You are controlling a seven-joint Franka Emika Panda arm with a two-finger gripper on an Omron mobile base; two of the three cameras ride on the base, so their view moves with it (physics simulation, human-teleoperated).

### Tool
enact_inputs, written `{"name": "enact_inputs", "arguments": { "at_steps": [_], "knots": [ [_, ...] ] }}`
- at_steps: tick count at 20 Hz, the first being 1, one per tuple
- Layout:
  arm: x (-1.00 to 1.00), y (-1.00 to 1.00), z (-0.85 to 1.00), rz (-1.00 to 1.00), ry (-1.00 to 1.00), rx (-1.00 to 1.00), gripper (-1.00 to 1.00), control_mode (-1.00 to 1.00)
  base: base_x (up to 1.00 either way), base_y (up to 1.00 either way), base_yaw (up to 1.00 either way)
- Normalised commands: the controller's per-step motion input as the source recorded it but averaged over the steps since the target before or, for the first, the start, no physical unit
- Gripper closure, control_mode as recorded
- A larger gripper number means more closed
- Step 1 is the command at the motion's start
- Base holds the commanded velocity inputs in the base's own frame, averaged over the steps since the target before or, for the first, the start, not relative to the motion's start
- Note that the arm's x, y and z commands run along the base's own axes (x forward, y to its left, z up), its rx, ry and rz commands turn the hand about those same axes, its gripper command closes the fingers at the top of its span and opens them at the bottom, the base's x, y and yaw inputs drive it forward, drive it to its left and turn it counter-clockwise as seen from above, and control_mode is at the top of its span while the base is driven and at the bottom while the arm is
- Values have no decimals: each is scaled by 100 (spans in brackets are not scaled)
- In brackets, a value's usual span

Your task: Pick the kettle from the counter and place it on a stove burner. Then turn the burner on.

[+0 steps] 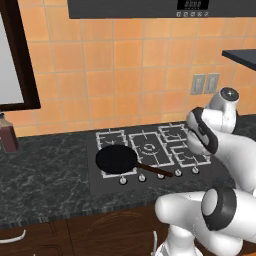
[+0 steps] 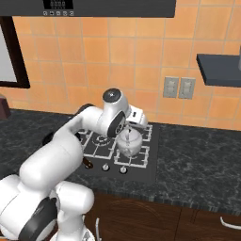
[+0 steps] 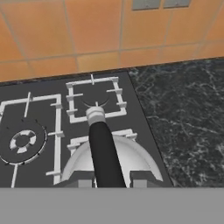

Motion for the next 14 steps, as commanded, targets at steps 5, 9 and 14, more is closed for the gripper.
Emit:
{"name": "enact_inputs", "arguments": {
  "at_steps": [5, 9, 14],
  "knots": [
    [26, -5, -23, 0, 2, 0, 100, -100, 0, 0, 0],
    [36, -6, -33, 0, 2, 0, 100, -100, 0, 0, 0],
    [45, -12, -29, 0, 1, 0, 100, -100, 0, 0, 0]
  ]
}}
